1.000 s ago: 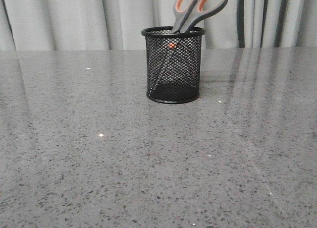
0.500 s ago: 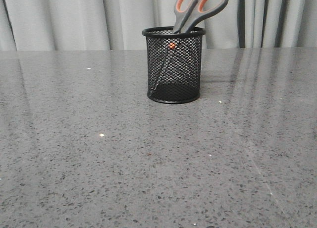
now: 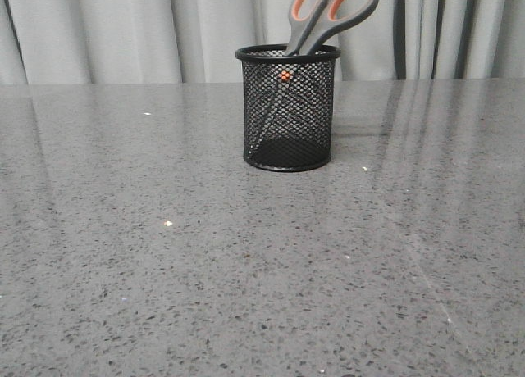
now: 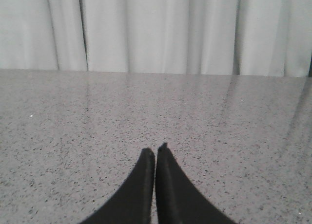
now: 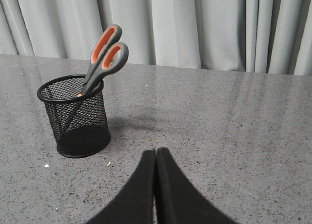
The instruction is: Put scissors into bucket
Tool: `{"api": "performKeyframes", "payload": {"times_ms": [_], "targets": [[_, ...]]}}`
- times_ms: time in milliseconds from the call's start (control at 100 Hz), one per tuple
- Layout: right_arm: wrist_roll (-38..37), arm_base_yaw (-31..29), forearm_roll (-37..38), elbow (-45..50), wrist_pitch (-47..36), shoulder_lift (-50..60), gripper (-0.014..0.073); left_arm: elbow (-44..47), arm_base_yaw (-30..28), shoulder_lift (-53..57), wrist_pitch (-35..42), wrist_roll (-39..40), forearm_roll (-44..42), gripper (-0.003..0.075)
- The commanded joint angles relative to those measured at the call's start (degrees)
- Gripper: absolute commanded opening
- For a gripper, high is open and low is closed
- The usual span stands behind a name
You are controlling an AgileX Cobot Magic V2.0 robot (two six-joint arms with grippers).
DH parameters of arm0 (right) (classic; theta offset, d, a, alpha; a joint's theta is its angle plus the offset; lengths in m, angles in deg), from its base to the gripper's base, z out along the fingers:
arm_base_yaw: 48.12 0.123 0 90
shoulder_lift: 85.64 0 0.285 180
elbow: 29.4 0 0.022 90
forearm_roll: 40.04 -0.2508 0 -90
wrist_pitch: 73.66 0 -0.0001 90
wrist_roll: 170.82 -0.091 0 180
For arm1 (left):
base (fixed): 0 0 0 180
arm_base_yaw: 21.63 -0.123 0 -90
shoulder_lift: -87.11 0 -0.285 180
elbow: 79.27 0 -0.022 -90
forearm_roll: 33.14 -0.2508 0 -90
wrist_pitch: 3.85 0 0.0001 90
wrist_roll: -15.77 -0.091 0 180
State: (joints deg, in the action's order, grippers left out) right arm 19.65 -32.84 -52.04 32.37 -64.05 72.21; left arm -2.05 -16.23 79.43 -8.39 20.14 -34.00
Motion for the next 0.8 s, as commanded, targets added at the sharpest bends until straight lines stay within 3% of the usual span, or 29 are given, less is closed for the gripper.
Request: {"api": "performKeyframes", "payload": {"times_ms": [0,790], "targets": [[-0.1,-0.1,-0.3,-1.5,-4.5,-0.3,-0.0074,2.3,-0.9,1.7,2.8,1.0,0.9,-0.0020],[-0.1,-0.1,-0.3,-1.5,-4.5,-0.3,-0.0074,2.3,-3.6,1.6,2.4,1.0,1.3,-0.0020]]}}
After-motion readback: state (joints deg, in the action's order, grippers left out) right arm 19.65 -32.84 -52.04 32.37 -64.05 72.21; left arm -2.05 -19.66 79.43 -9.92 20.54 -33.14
